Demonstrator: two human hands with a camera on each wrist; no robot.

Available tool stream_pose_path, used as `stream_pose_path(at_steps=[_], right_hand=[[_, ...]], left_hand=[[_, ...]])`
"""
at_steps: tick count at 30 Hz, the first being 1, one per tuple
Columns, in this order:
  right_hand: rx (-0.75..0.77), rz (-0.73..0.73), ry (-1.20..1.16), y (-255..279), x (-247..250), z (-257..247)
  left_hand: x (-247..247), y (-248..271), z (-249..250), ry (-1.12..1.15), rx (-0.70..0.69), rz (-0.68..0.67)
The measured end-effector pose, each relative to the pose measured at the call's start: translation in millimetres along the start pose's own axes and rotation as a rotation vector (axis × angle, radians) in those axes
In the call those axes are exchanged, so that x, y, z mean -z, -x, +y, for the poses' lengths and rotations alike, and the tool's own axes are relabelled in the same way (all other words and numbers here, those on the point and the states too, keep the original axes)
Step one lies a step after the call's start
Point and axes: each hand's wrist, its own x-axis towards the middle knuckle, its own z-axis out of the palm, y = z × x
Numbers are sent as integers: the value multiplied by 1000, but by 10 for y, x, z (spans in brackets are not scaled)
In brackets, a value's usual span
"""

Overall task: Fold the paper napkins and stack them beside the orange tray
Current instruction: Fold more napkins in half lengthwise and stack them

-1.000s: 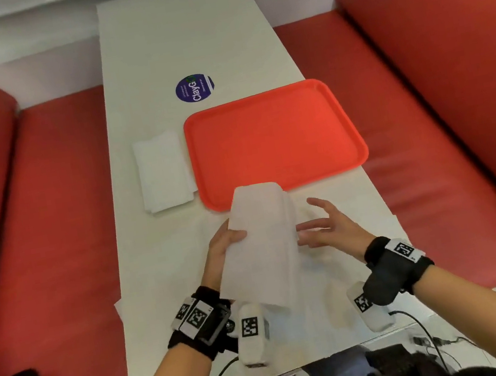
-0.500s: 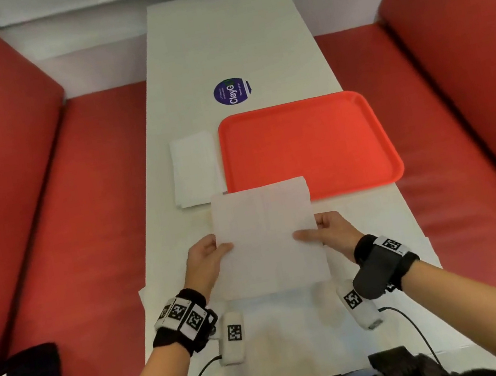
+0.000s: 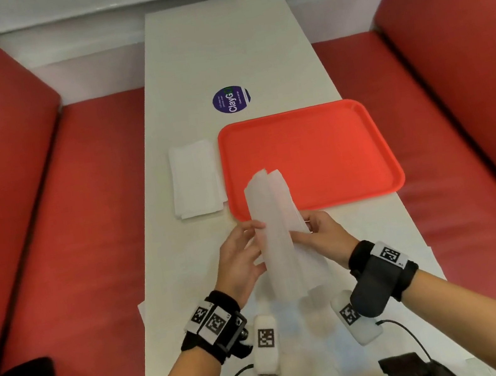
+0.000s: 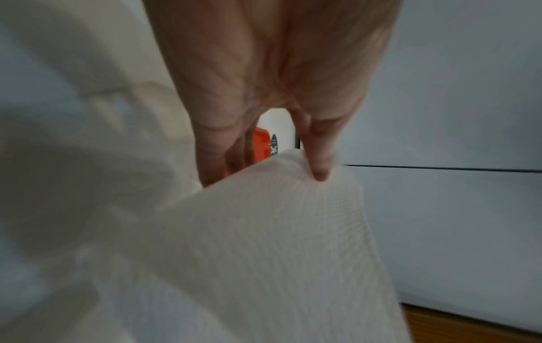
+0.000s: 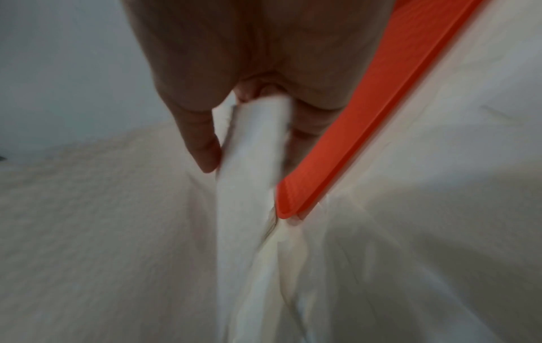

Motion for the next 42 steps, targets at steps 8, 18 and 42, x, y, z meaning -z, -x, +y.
stream_pose_path(at_steps=[8, 18, 42], right_hand=[[-119, 37, -86, -33, 182, -61], [-180, 199, -63, -177, 595, 9], [-156, 147, 73, 176, 420, 306]], left_hand=[[467, -578, 705, -406, -225, 165], [1139, -1671, 1195, -380, -248, 490], [1119, -540, 210, -1261, -218, 243]])
